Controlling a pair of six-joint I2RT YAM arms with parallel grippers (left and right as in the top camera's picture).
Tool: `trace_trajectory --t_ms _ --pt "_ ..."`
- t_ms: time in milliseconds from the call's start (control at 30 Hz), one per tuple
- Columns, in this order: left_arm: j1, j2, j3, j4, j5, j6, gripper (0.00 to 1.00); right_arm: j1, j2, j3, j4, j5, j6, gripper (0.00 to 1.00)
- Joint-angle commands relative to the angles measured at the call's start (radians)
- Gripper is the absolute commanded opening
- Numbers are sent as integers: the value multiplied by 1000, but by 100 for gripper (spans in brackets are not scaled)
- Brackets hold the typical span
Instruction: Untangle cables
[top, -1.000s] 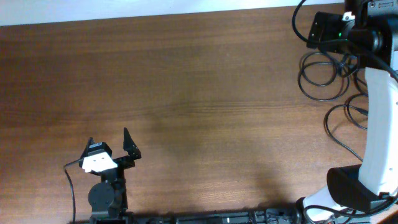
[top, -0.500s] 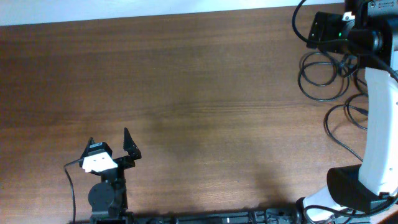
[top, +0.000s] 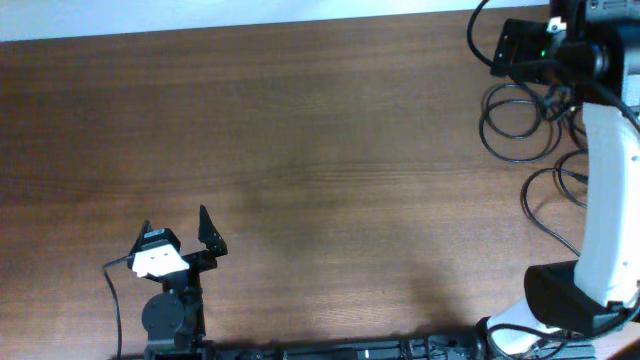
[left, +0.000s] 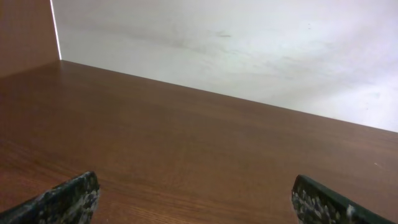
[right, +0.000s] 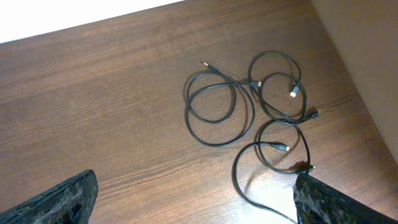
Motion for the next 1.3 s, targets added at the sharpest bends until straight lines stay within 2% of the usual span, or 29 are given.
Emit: trace_trajectory --t_ms 0,133,200,367,433,500,700,867,1000,1067,1267 --pt "8 -10 -1 -8 14 -5 99 5 3 -2 4 13 1 100" --pt "8 -10 -1 -8 14 -5 99 5 -14 -14 26 -93 10 100" --pt "8 -10 -1 -8 14 -6 99 5 -64 -116 147 -161 10 100" --pt "8 -10 -1 -8 14 -5 99 5 -282 -584 406 -201 10 100" --pt "8 -10 -1 -8 14 -6 99 5 -396 -856 554 -201 10 100" --pt "8 -10 -1 -8 14 -5 99 5 -472 -1046 663 -201 9 100" --pt "8 -10 -1 -8 14 -5 99 5 -598 -1484 973 -201 9 100" --pt "8 -10 -1 -8 14 -5 99 5 -691 -1910 1355 -228 9 100" --pt "8 -10 -1 -8 14 -5 99 5 -802 -2258 1791 -290 10 100" --pt "8 -10 -1 -8 14 -6 99 5 -852 -2369 1946 -307 10 100" --pt "8 -10 -1 -8 14 -5 99 5 -990 -2377 1934 -298 8 99"
